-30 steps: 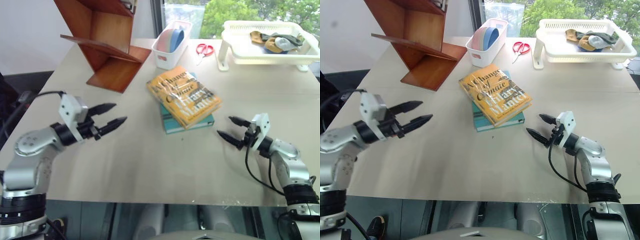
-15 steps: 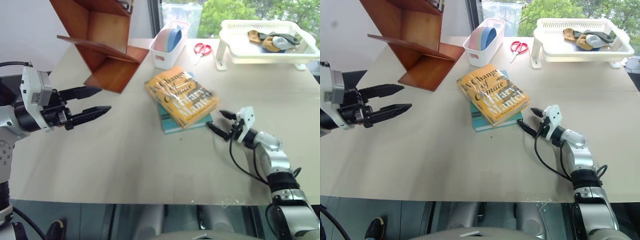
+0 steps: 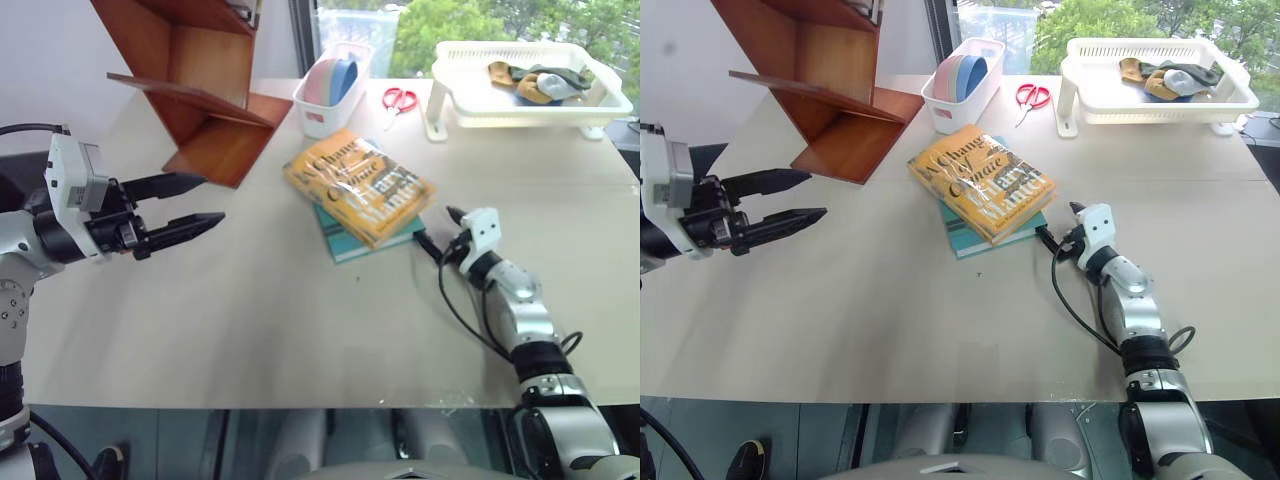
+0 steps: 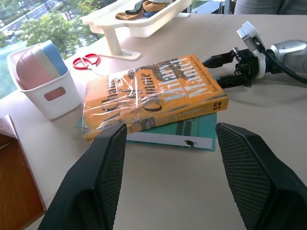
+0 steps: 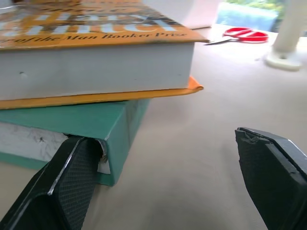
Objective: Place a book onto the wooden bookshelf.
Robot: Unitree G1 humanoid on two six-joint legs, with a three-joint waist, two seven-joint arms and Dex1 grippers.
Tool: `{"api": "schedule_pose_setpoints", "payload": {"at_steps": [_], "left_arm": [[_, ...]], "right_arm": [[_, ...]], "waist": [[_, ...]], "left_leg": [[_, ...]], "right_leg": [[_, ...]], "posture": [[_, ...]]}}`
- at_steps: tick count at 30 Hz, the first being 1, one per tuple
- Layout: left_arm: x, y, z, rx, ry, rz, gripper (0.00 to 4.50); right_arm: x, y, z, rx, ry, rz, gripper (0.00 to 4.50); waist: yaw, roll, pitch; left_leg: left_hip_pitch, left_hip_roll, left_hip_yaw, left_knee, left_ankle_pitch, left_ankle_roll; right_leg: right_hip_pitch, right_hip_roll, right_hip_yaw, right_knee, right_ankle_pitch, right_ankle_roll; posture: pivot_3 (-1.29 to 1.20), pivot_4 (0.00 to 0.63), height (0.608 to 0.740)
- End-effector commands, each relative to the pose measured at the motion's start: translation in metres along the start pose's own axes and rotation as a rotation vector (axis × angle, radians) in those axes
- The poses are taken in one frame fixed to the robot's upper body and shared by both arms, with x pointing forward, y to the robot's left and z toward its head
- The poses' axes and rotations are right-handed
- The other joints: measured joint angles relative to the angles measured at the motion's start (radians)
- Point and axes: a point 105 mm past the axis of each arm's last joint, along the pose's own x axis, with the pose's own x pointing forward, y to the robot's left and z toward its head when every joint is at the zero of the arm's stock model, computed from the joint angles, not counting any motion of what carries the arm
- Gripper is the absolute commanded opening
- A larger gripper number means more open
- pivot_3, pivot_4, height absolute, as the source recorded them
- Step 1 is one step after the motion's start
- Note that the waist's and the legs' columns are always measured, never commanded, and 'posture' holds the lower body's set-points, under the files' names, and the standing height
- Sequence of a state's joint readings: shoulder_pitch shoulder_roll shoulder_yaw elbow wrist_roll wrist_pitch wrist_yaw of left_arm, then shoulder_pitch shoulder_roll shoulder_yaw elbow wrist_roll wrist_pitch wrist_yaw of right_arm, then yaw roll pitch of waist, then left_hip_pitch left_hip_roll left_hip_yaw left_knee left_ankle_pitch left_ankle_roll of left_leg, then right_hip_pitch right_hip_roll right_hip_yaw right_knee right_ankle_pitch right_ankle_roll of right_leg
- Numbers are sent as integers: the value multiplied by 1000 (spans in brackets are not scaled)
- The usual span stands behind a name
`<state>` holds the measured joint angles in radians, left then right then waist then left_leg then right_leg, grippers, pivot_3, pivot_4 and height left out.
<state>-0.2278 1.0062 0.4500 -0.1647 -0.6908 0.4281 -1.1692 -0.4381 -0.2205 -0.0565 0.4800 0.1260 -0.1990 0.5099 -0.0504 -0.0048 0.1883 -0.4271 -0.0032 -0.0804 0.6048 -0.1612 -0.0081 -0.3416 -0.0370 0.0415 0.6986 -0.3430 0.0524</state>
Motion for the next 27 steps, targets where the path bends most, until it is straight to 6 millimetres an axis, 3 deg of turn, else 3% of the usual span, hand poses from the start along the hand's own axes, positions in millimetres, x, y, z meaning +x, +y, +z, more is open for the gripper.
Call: {"api": "schedule_pose_setpoints", "payload": {"at_steps": [1, 7, 21, 24, 27], "left_arm": [[0, 0, 7, 41, -13, 2, 3118], [1, 3, 4, 40, -5, 5, 3118], [6, 4, 1, 39, -3, -8, 3118], [7, 4, -1, 38, 0, -8, 3118], [6, 4, -1, 38, 2, -8, 3118]], "right_arm": [[-2, -9, 0, -4, -3, -98, 4500], [-10, -36, 3, -29, -11, -231, 4500], [-33, -72, 0, -99, 27, -431, 4500], [-33, -73, 2, -61, 8, -438, 4500], [-27, -58, 10, 18, -60, -313, 4500]], "waist": [[-1, 0, 0], [7, 0, 0], [10, 0, 0], [8, 0, 0], [6, 0, 0]], "left_leg": [[1, 1, 1, 0, 0, 0], [1, 4, 4, 0, 0, -1], [-1, 4, 5, -1, 0, -1], [-1, 4, 5, -1, 0, -1], [-1, 4, 5, -2, 0, -1]], "right_leg": [[0, 1, 1, 0, 0, 0], [0, 3, 2, 0, 1, -2], [-2, 3, 2, -1, 1, -2], [-3, 3, 2, -1, 1, -2], [-3, 3, 3, -1, 1, -2]], "posture": [[0, 150, 740], [0, 150, 740], [0, 150, 740], [0, 150, 740], [0, 150, 740]]}}
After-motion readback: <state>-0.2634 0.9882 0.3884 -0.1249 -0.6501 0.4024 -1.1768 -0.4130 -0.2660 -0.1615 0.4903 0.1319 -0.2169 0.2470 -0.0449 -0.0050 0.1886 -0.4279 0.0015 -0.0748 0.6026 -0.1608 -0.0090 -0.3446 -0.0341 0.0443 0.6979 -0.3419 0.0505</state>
